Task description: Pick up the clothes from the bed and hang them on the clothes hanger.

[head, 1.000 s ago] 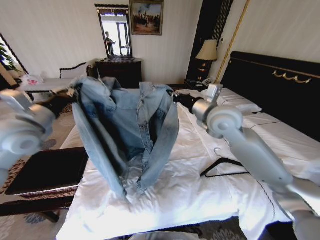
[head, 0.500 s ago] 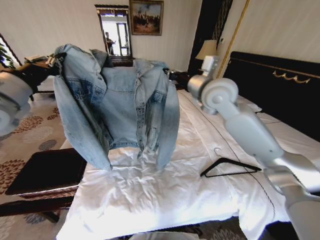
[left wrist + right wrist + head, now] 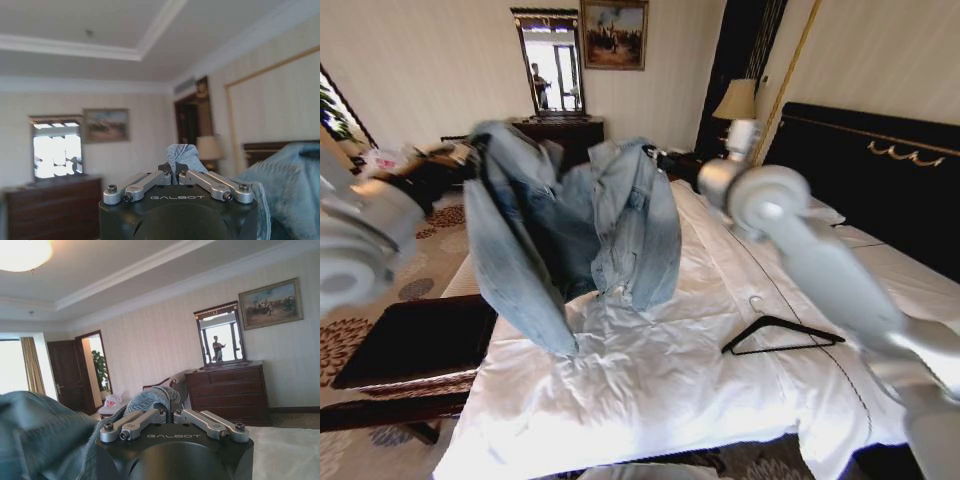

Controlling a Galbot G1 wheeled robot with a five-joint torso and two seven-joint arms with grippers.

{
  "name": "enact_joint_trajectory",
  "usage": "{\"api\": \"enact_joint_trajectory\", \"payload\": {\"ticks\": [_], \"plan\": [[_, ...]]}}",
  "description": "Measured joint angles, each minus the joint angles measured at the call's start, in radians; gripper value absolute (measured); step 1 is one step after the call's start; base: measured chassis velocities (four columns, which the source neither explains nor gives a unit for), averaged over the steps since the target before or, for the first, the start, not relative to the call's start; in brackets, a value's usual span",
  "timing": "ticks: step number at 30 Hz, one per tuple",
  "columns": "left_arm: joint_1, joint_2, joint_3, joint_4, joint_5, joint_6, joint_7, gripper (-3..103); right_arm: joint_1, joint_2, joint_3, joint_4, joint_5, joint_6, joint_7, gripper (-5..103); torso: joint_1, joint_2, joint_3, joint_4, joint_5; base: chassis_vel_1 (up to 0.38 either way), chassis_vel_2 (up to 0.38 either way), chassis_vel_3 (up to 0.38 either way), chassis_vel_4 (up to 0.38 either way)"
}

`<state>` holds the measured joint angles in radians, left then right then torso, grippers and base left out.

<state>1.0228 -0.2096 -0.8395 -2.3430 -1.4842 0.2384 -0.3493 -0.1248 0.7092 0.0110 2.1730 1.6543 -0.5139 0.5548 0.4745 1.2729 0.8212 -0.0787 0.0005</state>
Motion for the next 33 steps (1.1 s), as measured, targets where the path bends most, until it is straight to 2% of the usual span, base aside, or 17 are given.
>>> {"api": "enact_joint_trajectory", "payload": {"ticks": [1, 3, 5, 6, 10, 11, 13, 15, 18, 19, 20, 23, 25, 26, 30, 31, 33], "plan": [[0.0, 0.0, 0.0, 0.0, 0.0, 0.0, 0.0, 2, 0.0, 0.0, 0.0, 0.0, 0.0, 0.0, 0.0, 2, 0.0, 0.0, 0.0, 0.0, 0.0, 0.0, 0.0, 0.0, 0.0], [0.049, -0.025, -0.118, -0.095, -0.128, 0.102, -0.089, 2, -0.079, -0.134, 0.121, 0.133, 0.118, -0.014, 0.038, 2, 0.0, 0.0, 0.0, -0.001, 0.0002, 0.0, 0.0, 0.0, 0.0], [0.062, -0.048, -0.272, -0.153, -0.323, 0.208, -0.219, 2, -0.145, -0.228, 0.235, 0.221, 0.204, -0.019, 0.048, 2, -0.001, 0.0, 0.0, -0.0008, 0.0001, 0.0, 0.0, 0.0, 0.0], [0.062, -0.048, -0.272, -0.153, -0.323, 0.208, -0.219, 2, -0.145, -0.228, 0.235, 0.221, 0.204, -0.019, 0.048, 2, -0.001, 0.0, 0.0, -0.0008, 0.0001, 0.0, 0.0, 0.0, 0.0], [0.076, -0.031, -0.555, -0.169, -0.79, 0.357, -0.482, 2, -0.351, -0.367, 0.567, 0.34, 0.444, -0.062, 0.087, 2, -0.001, 0.001, -0.001, -0.0002, -0.0001, 0.0, 0.0, 0.0, 0.0], [0.076, -0.031, -0.555, -0.169, -0.79, 0.357, -0.482, 2, -0.351, -0.367, 0.567, 0.34, 0.444, -0.062, 0.087, 2, -0.001, 0.001, -0.001, -0.0002, -0.0001, 0.0, 0.0, 0.0, 0.0], [0.087, -0.026, -0.695, -0.169, -1.002, 0.398, -0.6, 2, -0.431, -0.418, 0.723, 0.344, 0.556, -0.082, 0.133, 2, -0.001, 0.001, 0.0, 0.0005, -0.0013, 0.0, 0.0, 0.0, 0.0], [0.084, -0.005, -0.762, -0.167, -1.127, 0.416, -0.682, 2, -0.46, -0.443, 0.818, 0.343, 0.682, -0.103, 0.208, 2, -0.001, 0.001, 0.0, 0.0003, -0.0004, 0.0, 0.0, 0.0, 0.0], [0.076, 0.004, -0.768, -0.167, -1.201, 0.426, -0.728, 2, -0.463, -0.445, 0.832, 0.343, 0.727, -0.111, 0.246, 2, -0.001, 0.001, 0.0, 0.0001, 0.0, 0.0, 0.0, 0.0, 0.0], [0.073, -0.003, -0.689, -0.165, -1.184, 0.432, -0.745, 2, -0.467, -0.426, 0.803, 0.34, 0.723, -0.124, 0.287, 2, -0.001, 0.001, 0.0, 0.0, 0.0005, 0.0, 0.0, 0.0, 0.0], [0.073, -0.003, -0.689, -0.165, -1.184, 0.432, -0.745, 2, -0.467, -0.426, 0.803, 0.34, 0.723, -0.124, 0.287, 2, -0.001, 0.001, 0.0, 0.0, 0.0005, 0.0, 0.0, 0.0, 0.0], [0.171, -0.09, -0.496, -0.16, -0.948, 0.44, -0.662, 2, -0.509, -0.347, 0.707, 0.335, 0.686, -0.158, 0.346, 2, 0.0, 0.0, 0.0, -0.0003, -0.0006, 0.0, 0.0, 0.0, 0.0], [0.259, -0.182, -0.298, -0.157, -0.702, 0.452, -0.568, 2, -0.551, -0.267, 0.573, 0.332, 0.61, -0.184, 0.382, 2, 0.0, 0.0, 0.0, 0.0001, -0.0009, 0.0, 0.0, 0.0, 0.0], [0.259, -0.182, -0.298, -0.157, -0.702, 0.452, -0.568, 2, -0.551, -0.267, 0.573, 0.332, 0.61, -0.184, 0.382, 2, 0.0, 0.0, 0.0, 0.0001, -0.0009, 0.0, 0.0, 0.0, 0.0], [0.256, -0.351, 0.156, -0.078, -0.217, 0.429, -0.411, 2, -0.549, -0.096, 0.187, 0.262, 0.316, -0.186, 0.392, 2, 0.0, 0.0, 0.0, -0.0002, -0.0002, 0.0, 0.0, 0.0, 0.0], [0.256, -0.351, 0.156, -0.078, -0.217, 0.429, -0.411, 2, -0.549, -0.096, 0.187, 0.262, 0.316, -0.186, 0.392, 2, 0.0, 0.0, 0.0, -0.0002, -0.0002, 0.0, 0.0, 0.0, 0.0], [0.241, -0.411, 0.263, -0.024, -0.09, 0.419, -0.377, 2, -0.538, -0.021, 0.054, 0.179, 0.198, -0.187, 0.367, 2, 0.0, 0.0, 0.0, 0.0001, -0.0003, 0.0, 0.0, 0.0, 0.0]]}}
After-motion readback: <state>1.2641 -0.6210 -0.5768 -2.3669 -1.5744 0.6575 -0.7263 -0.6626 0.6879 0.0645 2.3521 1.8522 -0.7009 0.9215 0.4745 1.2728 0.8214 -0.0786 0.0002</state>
